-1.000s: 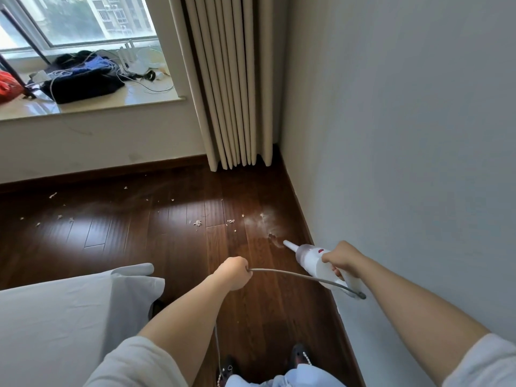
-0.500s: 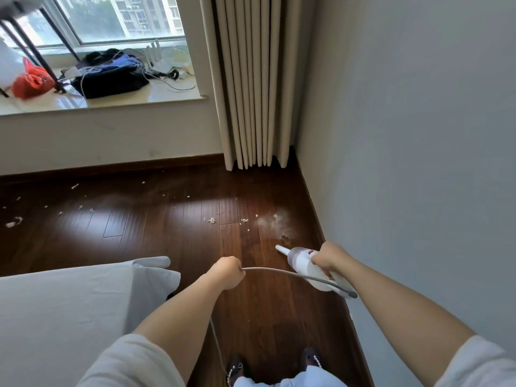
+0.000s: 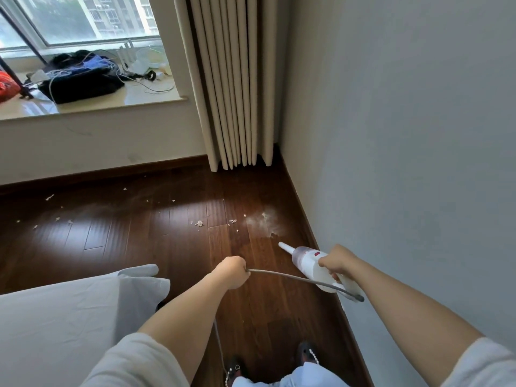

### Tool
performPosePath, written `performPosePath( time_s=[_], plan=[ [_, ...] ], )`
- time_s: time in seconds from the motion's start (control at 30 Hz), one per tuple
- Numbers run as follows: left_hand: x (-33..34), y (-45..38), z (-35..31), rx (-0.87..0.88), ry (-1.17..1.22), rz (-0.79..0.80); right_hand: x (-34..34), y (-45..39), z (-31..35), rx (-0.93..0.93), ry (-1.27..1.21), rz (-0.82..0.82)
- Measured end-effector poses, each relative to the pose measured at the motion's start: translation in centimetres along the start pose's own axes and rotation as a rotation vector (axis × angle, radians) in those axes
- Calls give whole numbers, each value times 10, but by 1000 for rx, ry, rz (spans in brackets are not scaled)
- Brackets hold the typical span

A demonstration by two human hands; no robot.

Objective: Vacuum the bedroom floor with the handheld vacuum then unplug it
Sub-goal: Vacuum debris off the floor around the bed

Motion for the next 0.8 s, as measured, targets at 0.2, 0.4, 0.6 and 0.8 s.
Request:
performPosePath(
  time_s=[0.2, 0.4, 0.6, 0.8],
  plan=[
    [1, -1, -26, 55, -61, -3, -7, 3, -14, 54, 71, 14],
    [5, -2, -26, 49, -51, 3, -13, 4, -31, 88, -68, -32],
    [13, -2, -27, 33, -4, 18, -21, -2, -37, 30, -256, -118],
    [5, -3, -10, -2, 20, -15, -5, -18, -31, 22, -294, -91]
  ],
)
Point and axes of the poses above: each hand's wrist, its own y-axis away from the middle knuckle, its own x-axis out of the palm, z = x × y, the point moved 9 cm from there along -y, towards the middle knuckle, and after that the axes turned 13 degrees about -x, right-handed, at the moved point
